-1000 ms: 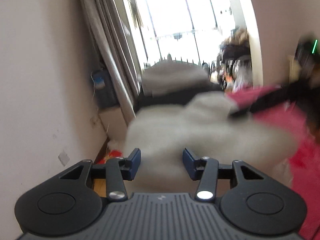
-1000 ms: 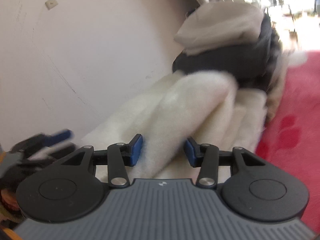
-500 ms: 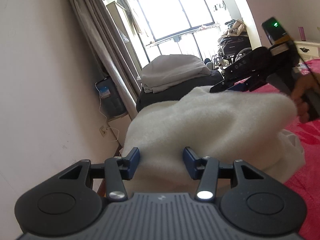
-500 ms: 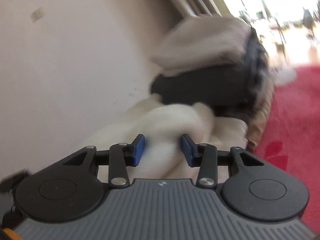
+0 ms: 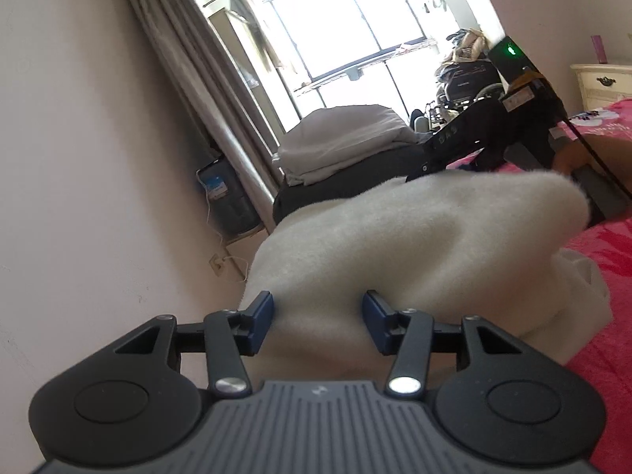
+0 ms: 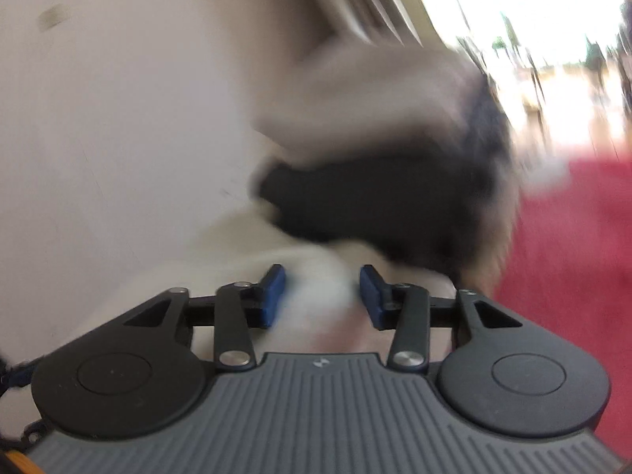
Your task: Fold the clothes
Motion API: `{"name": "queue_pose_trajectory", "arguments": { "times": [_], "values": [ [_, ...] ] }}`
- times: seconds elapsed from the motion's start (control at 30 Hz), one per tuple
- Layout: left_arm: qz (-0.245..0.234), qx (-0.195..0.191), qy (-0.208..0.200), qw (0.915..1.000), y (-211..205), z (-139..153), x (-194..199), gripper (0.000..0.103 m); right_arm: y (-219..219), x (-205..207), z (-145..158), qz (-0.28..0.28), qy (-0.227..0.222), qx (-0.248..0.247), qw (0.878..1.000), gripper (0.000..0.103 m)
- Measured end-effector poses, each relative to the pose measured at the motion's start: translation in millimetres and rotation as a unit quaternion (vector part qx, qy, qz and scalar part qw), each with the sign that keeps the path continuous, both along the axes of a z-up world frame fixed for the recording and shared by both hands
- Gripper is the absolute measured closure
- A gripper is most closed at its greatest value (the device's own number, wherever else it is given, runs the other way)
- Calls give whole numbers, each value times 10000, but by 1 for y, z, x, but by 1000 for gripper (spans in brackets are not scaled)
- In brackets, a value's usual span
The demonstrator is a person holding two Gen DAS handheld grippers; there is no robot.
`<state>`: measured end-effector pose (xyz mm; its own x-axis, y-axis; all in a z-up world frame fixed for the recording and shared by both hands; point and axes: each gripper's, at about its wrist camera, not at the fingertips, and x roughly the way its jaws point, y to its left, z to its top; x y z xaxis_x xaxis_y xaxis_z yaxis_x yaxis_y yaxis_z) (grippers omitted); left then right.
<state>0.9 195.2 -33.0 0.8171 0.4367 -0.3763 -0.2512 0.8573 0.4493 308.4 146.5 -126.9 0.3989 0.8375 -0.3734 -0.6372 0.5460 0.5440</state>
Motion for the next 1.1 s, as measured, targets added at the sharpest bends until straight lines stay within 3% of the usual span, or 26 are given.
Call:
{"name": "queue_pose_trajectory", "arguments": {
  "times": [0.03, 0.23, 0.47, 0.53, 0.67, 0.77, 0.83, 1.1],
  "values": [
    [19, 37, 2, 10000, -2, 0, 3, 50, -5, 6, -7, -59, 180, 77, 9998, 61],
    [167, 173, 153, 9996, -6, 4, 13, 49, -46, -39, 31, 85, -441, 194, 9988, 66],
    [165, 385, 91, 9991, -26, 26, 5, 48, -68, -118, 56, 1158, -1276, 51, 9850, 66],
    [96, 362, 247, 9990, -38, 26, 1, 48, -67, -135, 57, 1437, -1401, -23, 9797, 66],
    [126, 389, 615, 9973, -49, 9, 10, 48, -46, -142, 39, 1668, -1301, -449, 9763, 66],
    [349, 20, 560, 9978, -43, 10, 16, 48, -34, -137, 29, 1504, -1073, -855, 9791, 65],
    [435, -145, 412, 9981, -44, 21, 11, 48, -39, -136, 38, 1381, -863, -805, 9834, 65],
    [445, -557, -40, 9974, -67, 59, -37, 35, -85, -181, 79, 908, -817, -1092, 9865, 64]
  ]
}}
